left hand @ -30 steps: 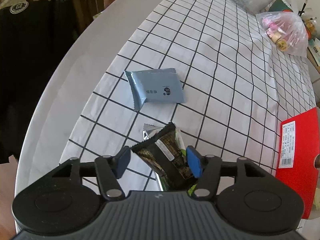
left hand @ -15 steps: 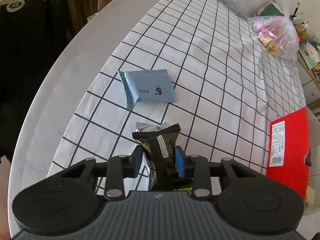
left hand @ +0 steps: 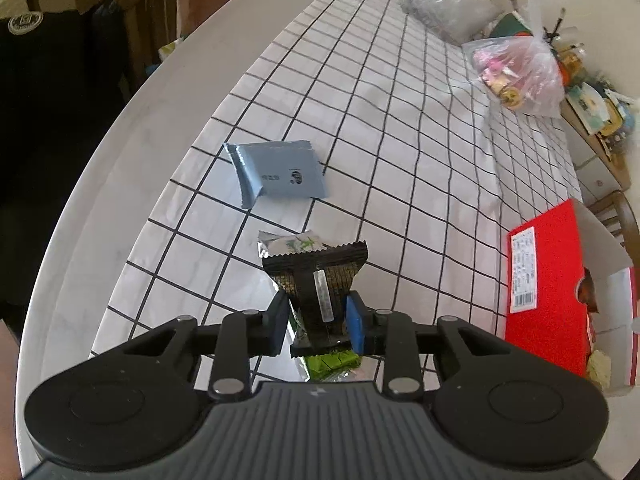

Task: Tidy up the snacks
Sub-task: 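Carry the black pack with the left gripper while the right gripper carries the yellow packet over the box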

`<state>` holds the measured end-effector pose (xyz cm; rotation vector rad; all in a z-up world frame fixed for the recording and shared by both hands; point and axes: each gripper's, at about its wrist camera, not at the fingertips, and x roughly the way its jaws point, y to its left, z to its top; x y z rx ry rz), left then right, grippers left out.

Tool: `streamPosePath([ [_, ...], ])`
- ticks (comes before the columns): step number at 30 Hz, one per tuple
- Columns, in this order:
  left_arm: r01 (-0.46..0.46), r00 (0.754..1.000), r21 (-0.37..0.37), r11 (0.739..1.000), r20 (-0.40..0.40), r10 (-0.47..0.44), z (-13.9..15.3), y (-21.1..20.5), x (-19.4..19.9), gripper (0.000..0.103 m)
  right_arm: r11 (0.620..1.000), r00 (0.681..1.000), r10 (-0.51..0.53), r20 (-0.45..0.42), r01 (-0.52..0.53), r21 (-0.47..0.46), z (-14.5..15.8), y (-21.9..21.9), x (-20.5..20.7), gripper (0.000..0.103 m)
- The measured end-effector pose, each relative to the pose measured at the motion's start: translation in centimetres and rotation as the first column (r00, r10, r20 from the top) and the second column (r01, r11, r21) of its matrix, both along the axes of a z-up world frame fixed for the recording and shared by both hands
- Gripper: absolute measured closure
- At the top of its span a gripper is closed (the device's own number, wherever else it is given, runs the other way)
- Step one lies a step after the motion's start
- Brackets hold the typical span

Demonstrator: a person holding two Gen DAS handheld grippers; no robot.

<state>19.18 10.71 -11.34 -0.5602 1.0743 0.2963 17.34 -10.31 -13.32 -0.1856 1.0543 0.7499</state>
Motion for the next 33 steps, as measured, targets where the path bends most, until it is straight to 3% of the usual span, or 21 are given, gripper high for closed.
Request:
streamPosePath([
  [7, 0.015, 0.999, -0.007, 1.0, 0.033, -0.015, 1.3, -0.9, -0.8, 0.075, 0.994, 0.994, -0.097, 0.041, 0.094, 0.057, 2.6, -3.9, 0.2, 0.071],
  [17, 0.116, 0.986, -0.024, 0.993, 0.12, -0.112, 5.2, -5.1, -0.7, 0.075, 0.97, 0.966, -0.227, 0.128, 0.211, 0.122, 6.8, -10.0, 1.2, 0.071],
  [33, 0.324, 0.922, 0.031, 0.945, 0.214, -0.323, 10.2, -15.6, 2.8, 0.075, 0.917, 0.892, -0.394, 0.223, 0.364, 0.165, 9.6, -19.7, 4.8, 0.071],
])
